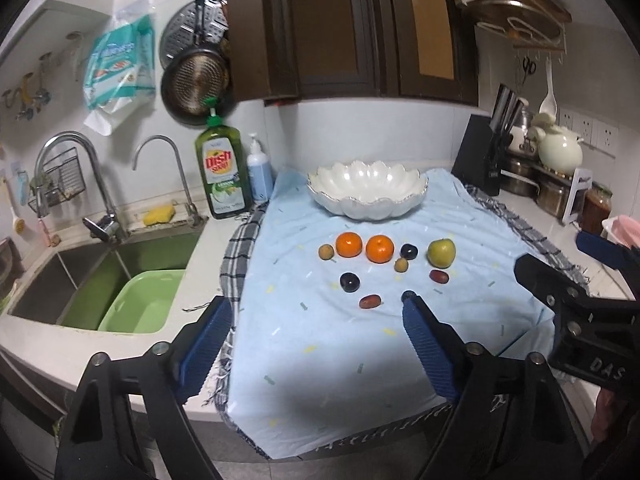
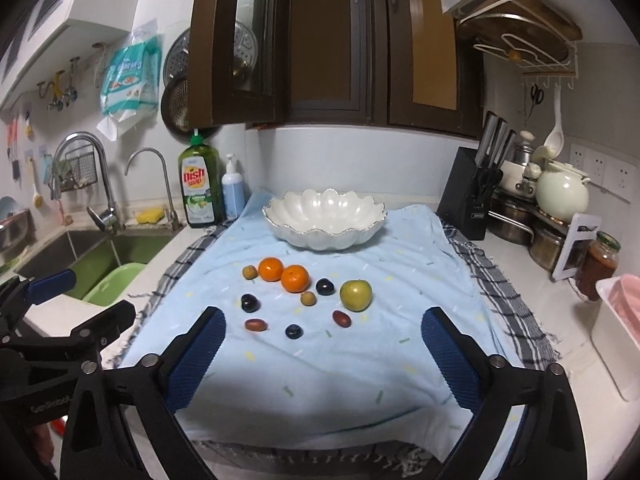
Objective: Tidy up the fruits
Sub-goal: 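Grasp a reddish-brown date with the left tool while the right tool grasps a small dark berry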
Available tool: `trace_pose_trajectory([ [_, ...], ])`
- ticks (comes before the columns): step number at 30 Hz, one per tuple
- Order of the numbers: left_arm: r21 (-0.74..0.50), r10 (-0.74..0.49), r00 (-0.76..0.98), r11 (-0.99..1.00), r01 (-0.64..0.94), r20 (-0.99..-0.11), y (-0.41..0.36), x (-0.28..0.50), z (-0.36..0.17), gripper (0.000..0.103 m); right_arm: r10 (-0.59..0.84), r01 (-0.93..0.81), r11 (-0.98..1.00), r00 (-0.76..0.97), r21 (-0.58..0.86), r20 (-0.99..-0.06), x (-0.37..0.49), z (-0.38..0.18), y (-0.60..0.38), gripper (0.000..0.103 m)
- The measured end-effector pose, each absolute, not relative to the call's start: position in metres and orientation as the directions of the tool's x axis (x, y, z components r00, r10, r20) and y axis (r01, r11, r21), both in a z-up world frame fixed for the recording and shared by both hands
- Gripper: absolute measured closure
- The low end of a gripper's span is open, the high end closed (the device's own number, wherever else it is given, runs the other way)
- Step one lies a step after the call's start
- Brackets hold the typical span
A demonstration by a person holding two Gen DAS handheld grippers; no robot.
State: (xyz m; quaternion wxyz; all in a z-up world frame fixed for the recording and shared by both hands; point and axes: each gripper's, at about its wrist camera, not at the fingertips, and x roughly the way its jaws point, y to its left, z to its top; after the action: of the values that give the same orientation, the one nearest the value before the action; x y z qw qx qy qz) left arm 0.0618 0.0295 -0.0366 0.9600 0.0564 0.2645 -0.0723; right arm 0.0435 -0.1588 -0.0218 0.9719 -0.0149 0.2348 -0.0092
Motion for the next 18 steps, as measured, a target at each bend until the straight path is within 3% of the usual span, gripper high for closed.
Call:
trace_pose_trajectory([
  [8,0.063,-0.108,0.822,0.983,0.172,-0.56,0.008,0.111,-0.061,0.028,0.035,-0.049,0.999,0.843,-0.011,-0.537,0.108,-0.053,-0.17,0.021],
  [18,0.108,-0.137,0.763,0.959,0.262,-0.632,-0.014,0.16,-0.11,0.049,0.143,-0.203,0.979,0.732,-0.013,-0.666,0.165,-0.105,-0.172,0.044],
])
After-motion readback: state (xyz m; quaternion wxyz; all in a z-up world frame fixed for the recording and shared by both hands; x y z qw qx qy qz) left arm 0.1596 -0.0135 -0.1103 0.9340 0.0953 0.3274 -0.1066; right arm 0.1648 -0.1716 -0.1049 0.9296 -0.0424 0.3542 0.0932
